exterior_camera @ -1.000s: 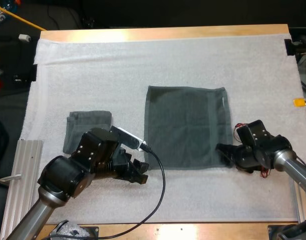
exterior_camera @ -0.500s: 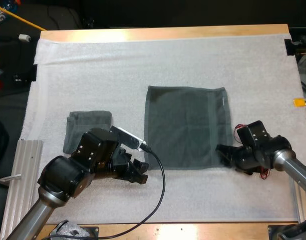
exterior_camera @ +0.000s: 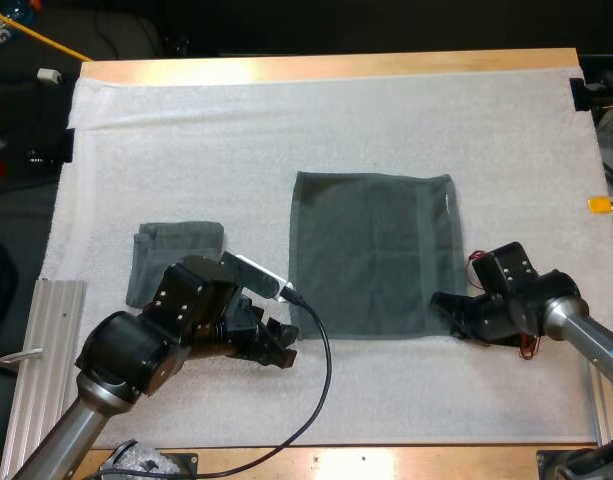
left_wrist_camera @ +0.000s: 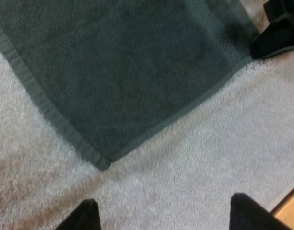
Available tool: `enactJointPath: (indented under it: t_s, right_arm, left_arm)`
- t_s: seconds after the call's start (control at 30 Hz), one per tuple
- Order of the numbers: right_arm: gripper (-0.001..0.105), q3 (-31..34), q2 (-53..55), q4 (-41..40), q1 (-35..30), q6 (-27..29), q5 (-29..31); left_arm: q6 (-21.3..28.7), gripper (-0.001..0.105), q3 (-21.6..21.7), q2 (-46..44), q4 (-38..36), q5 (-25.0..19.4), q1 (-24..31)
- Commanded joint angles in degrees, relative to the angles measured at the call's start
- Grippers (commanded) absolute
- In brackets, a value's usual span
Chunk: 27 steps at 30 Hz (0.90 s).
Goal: Pick towel from pile, fold and stack
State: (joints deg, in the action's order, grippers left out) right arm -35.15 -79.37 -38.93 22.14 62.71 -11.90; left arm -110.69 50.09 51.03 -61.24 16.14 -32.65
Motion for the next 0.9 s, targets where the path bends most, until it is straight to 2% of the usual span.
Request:
enactJointPath:
  t_s: [0.0,0.17,0.37,0.53,0.87]
  right_arm:
    - [0.0,0.1,1.4,-0.9,0.2,1.9,0.9]
    - [0.0,0.1,4.4,-3.9,0.2,3.1,1.4]
    - [0.0,0.1,6.0,-6.3,0.2,5.1,1.0]
    - [0.0,0.1,5.9,-7.0,0.2,5.7,1.0]
    - [0.0,0.1,5.9,-7.0,0.2,5.7,1.0]
  left_arm:
    - [-0.2,0.056,0.1,0.4,-0.2,0.0,-0.2]
    - [0.4,0.056,0.1,3.9,1.1,0.1,-0.2]
    - [0.3,0.056,0.1,12.8,3.2,3.3,-0.2]
    - [0.3,0.056,0.1,20.6,3.9,3.4,-0.2]
    - [0.1,0.056,0.1,33.4,10.4,3.4,-0.2]
